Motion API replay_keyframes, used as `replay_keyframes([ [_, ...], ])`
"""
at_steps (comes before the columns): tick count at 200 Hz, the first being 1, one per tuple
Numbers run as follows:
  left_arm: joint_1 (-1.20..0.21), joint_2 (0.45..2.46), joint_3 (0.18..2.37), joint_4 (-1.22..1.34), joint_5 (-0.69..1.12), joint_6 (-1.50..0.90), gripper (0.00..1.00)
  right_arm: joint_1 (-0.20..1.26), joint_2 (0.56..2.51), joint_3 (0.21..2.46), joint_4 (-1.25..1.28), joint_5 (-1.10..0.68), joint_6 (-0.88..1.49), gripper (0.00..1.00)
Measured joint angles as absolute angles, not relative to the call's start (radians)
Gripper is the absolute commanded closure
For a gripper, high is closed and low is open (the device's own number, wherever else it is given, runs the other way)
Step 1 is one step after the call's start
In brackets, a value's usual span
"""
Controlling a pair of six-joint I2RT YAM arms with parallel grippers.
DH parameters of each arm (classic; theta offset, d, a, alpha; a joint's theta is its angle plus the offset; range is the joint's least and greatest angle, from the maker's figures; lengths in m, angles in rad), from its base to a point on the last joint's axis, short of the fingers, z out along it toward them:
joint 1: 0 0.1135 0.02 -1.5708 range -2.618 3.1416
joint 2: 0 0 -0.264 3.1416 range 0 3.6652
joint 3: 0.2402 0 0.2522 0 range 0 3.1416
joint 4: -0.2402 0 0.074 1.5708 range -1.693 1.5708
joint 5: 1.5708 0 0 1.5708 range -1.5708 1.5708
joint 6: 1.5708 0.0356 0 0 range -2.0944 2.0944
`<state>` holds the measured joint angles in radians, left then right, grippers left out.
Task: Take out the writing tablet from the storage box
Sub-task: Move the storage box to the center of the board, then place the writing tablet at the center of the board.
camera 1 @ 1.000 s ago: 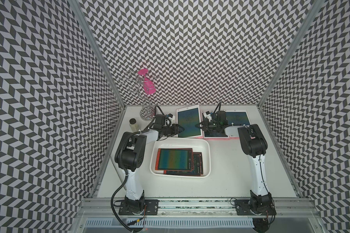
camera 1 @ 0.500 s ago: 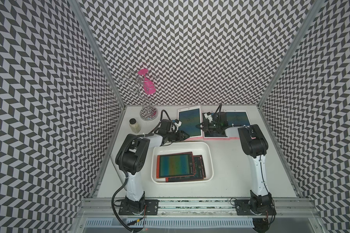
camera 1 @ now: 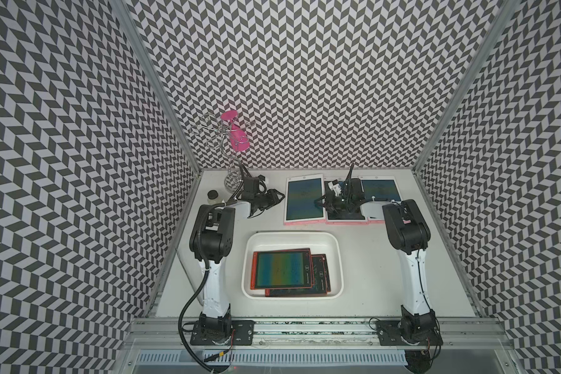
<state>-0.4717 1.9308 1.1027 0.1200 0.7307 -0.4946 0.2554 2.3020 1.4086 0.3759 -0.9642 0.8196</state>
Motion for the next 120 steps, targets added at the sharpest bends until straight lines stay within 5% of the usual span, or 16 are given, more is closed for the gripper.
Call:
replay_keyframes([
  [120, -0.394, 1.853, 1.113, 0.066, 0.642, -0.514, 0.52, 0.256, 2.302, 1.429, 0.315, -0.949, 0.807, 0.95],
])
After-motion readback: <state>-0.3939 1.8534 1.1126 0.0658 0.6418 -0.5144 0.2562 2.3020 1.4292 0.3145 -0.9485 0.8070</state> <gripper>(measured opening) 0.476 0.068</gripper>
